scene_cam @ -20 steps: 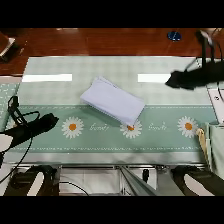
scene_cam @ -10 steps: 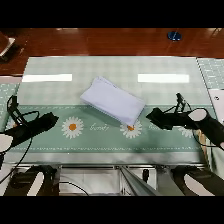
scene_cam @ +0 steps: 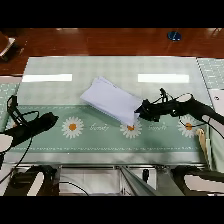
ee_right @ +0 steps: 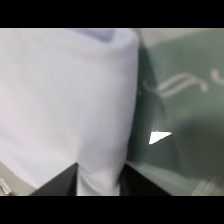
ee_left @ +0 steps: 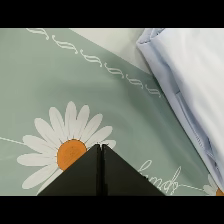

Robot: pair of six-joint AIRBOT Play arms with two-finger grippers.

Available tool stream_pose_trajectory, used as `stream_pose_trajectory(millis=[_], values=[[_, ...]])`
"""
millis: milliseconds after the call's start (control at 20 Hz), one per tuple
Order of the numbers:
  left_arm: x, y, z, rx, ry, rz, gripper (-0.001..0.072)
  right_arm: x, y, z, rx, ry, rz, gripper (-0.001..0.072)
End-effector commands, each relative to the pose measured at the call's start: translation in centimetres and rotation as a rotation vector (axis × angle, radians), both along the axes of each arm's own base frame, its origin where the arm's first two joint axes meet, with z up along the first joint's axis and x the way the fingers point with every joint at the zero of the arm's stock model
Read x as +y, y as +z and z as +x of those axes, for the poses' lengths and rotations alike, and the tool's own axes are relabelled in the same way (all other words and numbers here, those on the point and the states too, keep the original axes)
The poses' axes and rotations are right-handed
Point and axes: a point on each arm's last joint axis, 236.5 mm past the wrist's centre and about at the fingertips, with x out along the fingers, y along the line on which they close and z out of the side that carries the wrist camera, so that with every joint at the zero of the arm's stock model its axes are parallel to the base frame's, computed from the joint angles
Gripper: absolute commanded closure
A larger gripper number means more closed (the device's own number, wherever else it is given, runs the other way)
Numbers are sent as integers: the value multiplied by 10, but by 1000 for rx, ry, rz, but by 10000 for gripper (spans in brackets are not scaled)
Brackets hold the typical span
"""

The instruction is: Fold the shirts.

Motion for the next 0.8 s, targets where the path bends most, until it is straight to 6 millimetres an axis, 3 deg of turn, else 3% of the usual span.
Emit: stream_pose_trajectory(millis=[0, 100, 250, 350, 500, 600, 750], values=[[0, 0, 0, 1, 0, 0, 678, 21, 9, 18, -42, 66, 60, 516], [0, 0, 0, 1, 0, 0, 678, 42, 22, 25, -129, 179, 77, 692], [-2, 1, 0, 1, 1, -14, 678, 58, 58, 37, -221, 300, 89, 693], [-2, 1, 0, 1, 2, -15, 678, 50, 94, 50, -281, 362, 54, 693], [-2, 1, 0, 0, 2, -14, 678, 18, 169, 74, -435, 375, -65, 693], [-2, 1, 0, 0, 2, -14, 678, -22, 214, 88, -493, 314, -178, 693], [-2, 1, 1, -3, 3, -13, 678, -73, 275, 85, -535, 283, -239, 693]])
